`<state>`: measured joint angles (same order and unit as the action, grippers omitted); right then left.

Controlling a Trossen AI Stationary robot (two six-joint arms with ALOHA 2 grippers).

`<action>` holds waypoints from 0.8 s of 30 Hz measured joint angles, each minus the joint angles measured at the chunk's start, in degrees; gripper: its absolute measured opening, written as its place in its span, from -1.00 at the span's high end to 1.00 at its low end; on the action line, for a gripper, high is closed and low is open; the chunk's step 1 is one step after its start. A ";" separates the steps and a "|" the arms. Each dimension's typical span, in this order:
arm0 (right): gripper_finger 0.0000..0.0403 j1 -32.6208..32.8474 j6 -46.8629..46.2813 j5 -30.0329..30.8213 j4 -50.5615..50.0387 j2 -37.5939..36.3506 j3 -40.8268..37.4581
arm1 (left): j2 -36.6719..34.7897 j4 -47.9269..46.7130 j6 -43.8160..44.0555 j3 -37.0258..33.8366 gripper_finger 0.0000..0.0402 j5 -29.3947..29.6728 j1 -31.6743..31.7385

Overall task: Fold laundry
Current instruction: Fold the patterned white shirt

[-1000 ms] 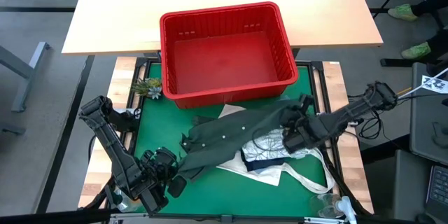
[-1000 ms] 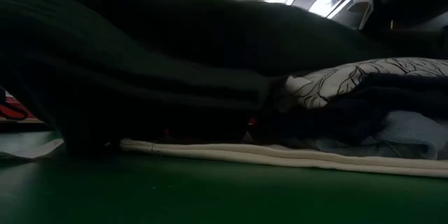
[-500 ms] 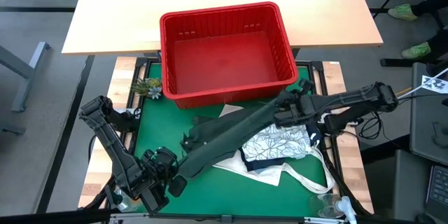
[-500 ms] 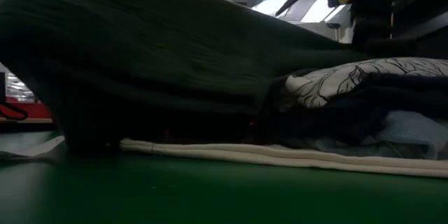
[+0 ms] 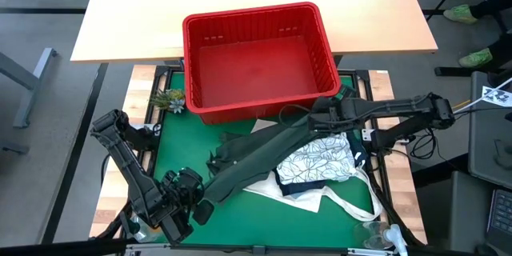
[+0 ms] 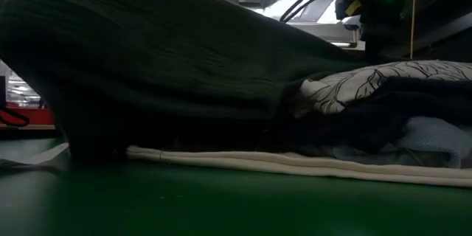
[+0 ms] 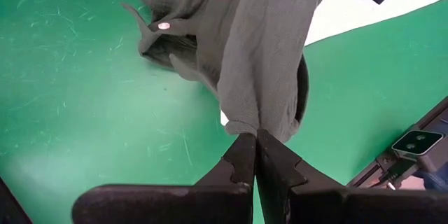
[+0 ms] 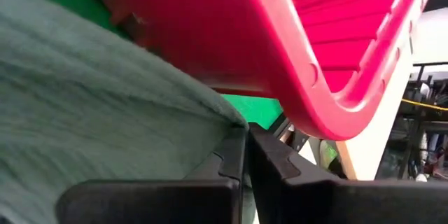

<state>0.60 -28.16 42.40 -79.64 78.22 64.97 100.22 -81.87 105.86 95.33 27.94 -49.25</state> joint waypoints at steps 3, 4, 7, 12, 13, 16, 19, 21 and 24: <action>0.92 0.02 0.47 -0.45 0.20 0.00 0.00 | 0.00 -0.01 0.01 0.00 1.00 0.00 -0.02; 0.91 0.02 0.63 -0.51 0.20 0.00 0.00 | 0.00 -0.01 0.00 0.00 1.00 0.00 -0.02; 0.82 0.02 0.63 -0.86 0.18 0.00 0.00 | 0.00 0.00 0.02 0.00 1.00 0.00 -0.02; 0.49 0.02 1.66 0.39 0.18 0.00 -0.02 | 0.00 0.00 0.01 0.00 1.00 0.00 -0.02; 0.43 0.07 1.68 0.78 0.12 0.00 -0.02 | 0.00 0.00 0.01 0.00 1.00 0.00 -0.02; 0.29 0.09 2.59 0.04 -0.77 0.00 -0.02 | 0.00 0.00 0.00 0.00 1.00 0.00 -0.02; 0.22 0.09 3.82 -4.69 -2.41 0.00 -0.02 | 0.00 0.00 0.01 0.00 1.00 0.02 -0.02; 0.21 0.11 4.87 -9.62 -3.55 0.00 -0.02 | 0.00 0.00 0.01 0.00 1.00 0.04 -0.02; 0.20 0.11 8.32 -16.28 -4.52 0.00 -0.02 | 0.00 0.00 0.00 0.00 1.00 0.05 -0.02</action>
<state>0.71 -19.84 26.12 -84.17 78.22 64.95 100.22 -81.87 105.87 95.33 27.99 -49.28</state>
